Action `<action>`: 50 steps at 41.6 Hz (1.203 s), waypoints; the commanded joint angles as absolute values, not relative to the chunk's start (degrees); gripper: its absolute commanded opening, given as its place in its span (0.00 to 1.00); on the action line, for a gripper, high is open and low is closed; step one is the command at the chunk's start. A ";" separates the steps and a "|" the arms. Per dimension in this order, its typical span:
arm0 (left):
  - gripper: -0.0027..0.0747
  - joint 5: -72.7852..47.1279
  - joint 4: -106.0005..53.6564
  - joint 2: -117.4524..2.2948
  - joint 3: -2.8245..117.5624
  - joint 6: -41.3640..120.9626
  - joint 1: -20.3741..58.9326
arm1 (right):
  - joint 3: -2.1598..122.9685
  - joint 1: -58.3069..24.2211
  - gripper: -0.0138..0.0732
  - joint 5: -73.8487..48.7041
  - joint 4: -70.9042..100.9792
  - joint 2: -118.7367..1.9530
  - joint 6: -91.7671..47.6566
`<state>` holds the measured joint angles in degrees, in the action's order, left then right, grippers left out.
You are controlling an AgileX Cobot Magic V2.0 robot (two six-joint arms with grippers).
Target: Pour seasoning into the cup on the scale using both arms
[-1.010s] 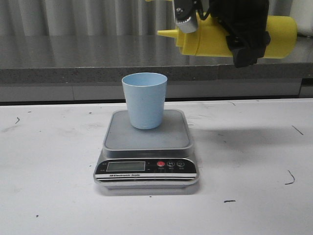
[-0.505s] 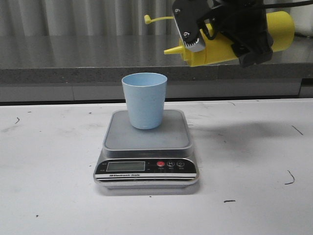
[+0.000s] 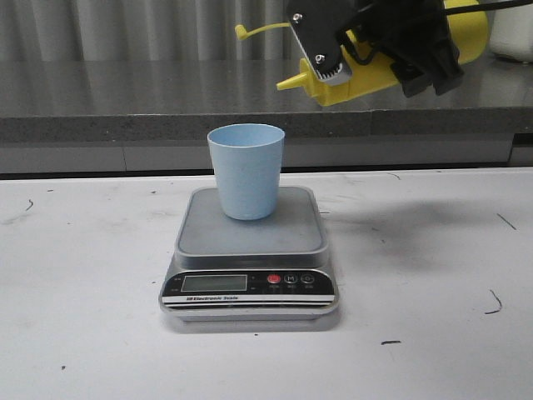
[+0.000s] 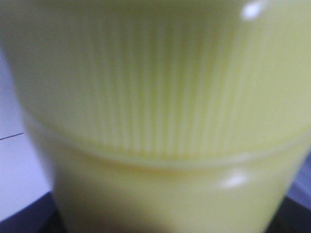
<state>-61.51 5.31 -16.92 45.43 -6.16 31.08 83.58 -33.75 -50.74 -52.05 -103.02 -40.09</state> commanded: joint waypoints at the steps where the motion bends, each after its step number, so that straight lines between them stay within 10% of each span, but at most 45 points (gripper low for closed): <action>1: 0.56 -57.28 5.44 -17.73 46.71 -6.62 31.46 | 85.74 -33.93 0.55 -50.09 -57.45 -99.86 -40.72; 50: 0.56 -57.28 5.44 -17.73 46.71 -6.62 31.46 | 69.41 -16.32 0.55 -21.57 -3.24 -82.22 -19.55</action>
<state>-61.51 5.31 -16.92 45.43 -6.16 31.08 72.11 -18.84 -31.47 -7.74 -87.89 -19.71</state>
